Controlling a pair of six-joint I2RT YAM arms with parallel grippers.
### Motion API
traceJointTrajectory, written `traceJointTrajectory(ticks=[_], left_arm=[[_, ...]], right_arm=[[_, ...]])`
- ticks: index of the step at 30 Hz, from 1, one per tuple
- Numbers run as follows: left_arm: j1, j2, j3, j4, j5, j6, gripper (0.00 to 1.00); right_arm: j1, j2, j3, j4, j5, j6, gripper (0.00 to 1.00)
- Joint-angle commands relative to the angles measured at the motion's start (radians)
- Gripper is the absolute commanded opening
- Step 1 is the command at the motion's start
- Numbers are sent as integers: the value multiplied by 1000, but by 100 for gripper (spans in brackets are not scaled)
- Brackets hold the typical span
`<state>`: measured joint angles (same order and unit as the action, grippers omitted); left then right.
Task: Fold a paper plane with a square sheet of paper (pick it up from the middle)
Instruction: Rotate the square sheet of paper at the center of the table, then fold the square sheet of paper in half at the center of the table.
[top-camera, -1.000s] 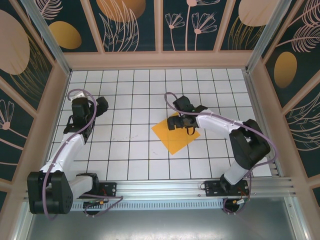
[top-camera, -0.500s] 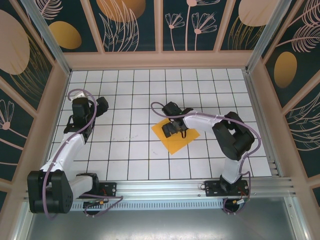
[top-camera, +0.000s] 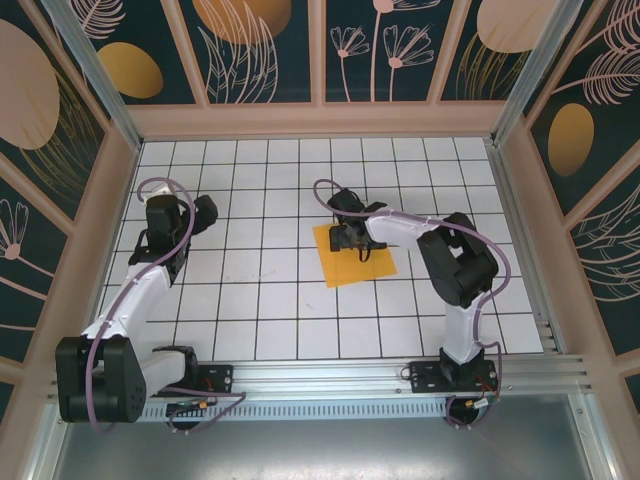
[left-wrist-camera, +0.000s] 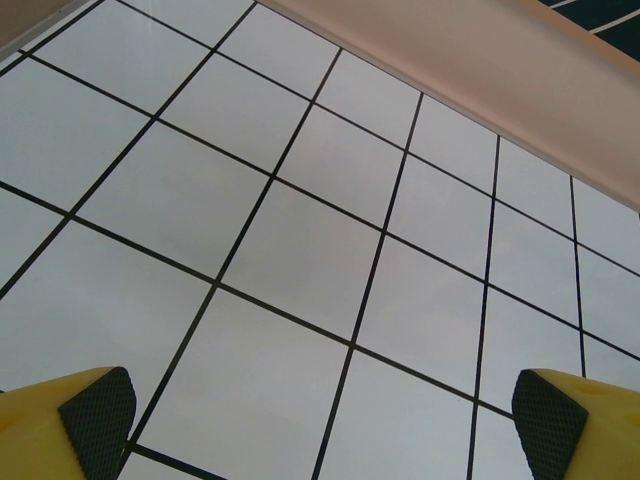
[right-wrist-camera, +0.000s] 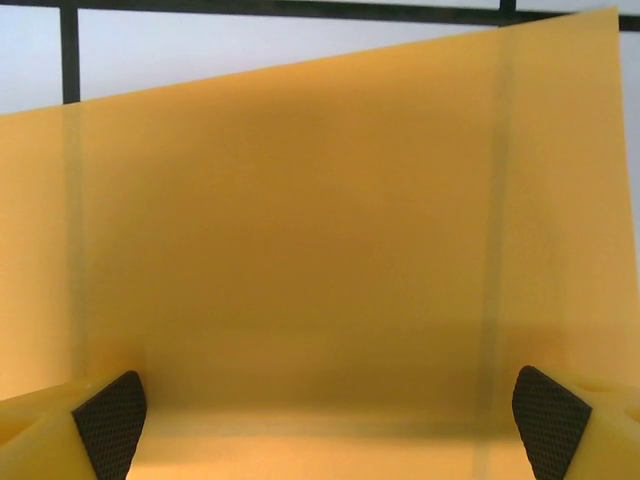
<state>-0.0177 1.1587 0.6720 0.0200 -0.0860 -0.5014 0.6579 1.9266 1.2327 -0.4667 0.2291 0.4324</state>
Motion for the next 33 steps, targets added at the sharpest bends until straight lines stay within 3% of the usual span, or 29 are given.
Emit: traceJointTrajectory(ticks=[1,4,25,33], left_arm=[[5,7,14,-20,6,11,99],[5,9,15,-20,11,10,98],[5,30,26,-36,27,12,98],[5,39,26,-36,32,11,99]], right_arm=[[-1,-77,5,-49,-83,22,99],[-18,-96,4,-72,-134,-21,99],[-19,70,2,-85,-148,-63,99],[-19,123,-80,-78,-132,-61,90]])
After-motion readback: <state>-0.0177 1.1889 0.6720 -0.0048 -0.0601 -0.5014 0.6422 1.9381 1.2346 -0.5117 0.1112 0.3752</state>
